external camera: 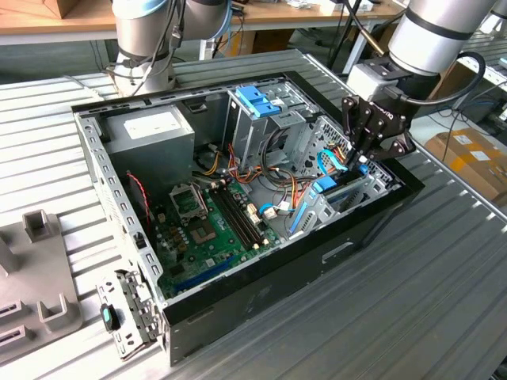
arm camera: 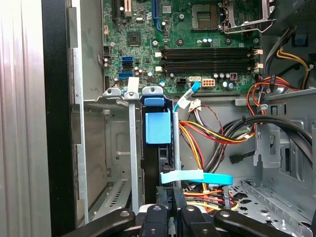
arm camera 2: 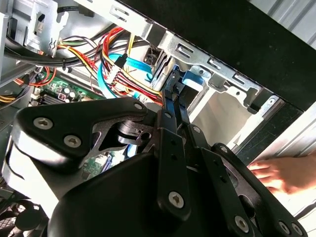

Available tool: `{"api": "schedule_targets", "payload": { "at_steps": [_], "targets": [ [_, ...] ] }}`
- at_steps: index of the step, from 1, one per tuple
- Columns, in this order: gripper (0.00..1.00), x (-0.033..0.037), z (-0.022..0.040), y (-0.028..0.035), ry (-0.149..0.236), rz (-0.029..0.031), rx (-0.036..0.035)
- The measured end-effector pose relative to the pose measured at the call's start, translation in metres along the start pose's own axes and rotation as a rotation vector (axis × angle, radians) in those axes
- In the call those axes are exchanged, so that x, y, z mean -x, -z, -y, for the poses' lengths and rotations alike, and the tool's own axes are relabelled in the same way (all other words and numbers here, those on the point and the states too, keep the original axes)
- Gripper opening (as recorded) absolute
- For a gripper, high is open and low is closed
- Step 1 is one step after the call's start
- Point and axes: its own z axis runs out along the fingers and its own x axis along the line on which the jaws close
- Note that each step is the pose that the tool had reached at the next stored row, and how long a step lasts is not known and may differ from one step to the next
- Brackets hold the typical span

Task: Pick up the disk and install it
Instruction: 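Insert the second disk wire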

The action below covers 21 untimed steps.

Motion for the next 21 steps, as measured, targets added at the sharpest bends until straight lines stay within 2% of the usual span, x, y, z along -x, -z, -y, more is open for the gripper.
{"api": "schedule_targets", "payload": {
  "at_steps": [5,15,21],
  "targets": [
    [0.16,0.0,-0.0001,-0.0008,0.0,0.0,0.0],
    [0.16,0.0001,-0.0001,-0.0065,0.0,-0.0006,0.0],
    [0.18,0.0001,-0.0001,-0.0079,0.0,0.0012,-0.0001]
  ]
}}
